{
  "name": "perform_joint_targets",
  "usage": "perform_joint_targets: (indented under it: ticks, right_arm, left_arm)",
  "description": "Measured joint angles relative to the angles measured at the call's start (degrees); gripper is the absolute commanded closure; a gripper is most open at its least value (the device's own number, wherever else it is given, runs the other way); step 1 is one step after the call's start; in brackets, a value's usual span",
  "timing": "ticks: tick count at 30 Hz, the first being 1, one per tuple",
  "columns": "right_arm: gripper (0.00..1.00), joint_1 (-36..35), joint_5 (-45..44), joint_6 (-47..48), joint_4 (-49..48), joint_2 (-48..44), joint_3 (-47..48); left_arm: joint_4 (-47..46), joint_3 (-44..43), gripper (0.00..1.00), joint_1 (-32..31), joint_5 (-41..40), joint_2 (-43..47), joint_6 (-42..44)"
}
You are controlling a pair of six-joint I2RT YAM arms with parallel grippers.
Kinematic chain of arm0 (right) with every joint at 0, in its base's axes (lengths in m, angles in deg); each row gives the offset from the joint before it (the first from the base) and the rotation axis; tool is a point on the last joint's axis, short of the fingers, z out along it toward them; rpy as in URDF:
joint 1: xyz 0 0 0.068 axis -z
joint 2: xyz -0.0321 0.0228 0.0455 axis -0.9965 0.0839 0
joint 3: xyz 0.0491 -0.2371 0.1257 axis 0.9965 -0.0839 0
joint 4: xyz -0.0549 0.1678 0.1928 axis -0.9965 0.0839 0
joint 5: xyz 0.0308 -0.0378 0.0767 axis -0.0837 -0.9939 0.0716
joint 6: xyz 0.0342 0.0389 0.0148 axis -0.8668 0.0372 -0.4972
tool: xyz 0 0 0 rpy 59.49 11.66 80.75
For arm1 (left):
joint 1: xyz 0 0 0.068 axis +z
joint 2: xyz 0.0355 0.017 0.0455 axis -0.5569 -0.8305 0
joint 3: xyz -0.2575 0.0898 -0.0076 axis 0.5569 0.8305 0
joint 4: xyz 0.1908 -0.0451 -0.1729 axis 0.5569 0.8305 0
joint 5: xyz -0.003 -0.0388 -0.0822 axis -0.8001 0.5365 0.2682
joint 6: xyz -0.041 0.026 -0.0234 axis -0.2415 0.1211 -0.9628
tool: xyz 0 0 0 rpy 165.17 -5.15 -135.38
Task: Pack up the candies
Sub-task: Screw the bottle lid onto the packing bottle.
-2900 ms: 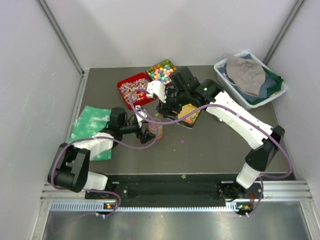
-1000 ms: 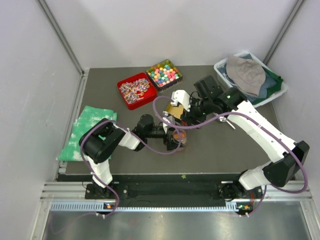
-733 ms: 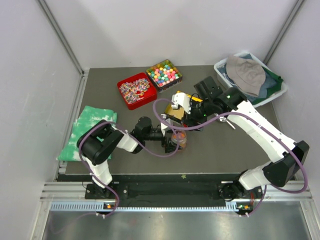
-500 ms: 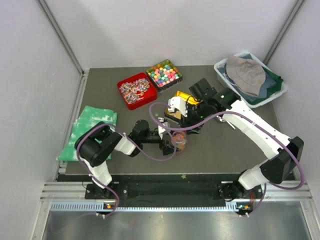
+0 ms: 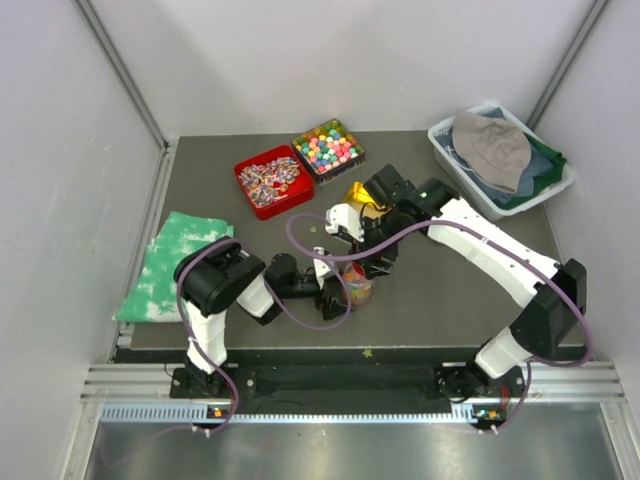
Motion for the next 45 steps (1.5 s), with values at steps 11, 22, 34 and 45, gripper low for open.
perform_joint_targets:
  ticks: [11, 22, 34, 45]
  right_arm:
    - [0.47, -2.7, 0.4, 0.0, -1.3, 2.5, -1.0]
    - [0.47, -2.7, -0.2, -0.1, -3.5, 4.2, -2.3]
    - [0.47, -2.8, -0.6, -0.2, -5.2, 6.8, -2.3]
    - [0.47, -2.8, -1.1, -0.2, -5.4, 6.9, -2.7]
  left_arm:
    - [-4.1, 0.2, 0.05, 0.0, -1.2, -2.2, -1.1]
    - [-5.1, -0.3, 0.12, 0.0, -1.5, -3.0, -3.1]
    - [-5.1, -0.3, 0.23, 0.0, -1.0, -3.0, -3.7]
    - [-5.2, -0.3, 0.13, 0.0, -0.9, -3.0, -4.6]
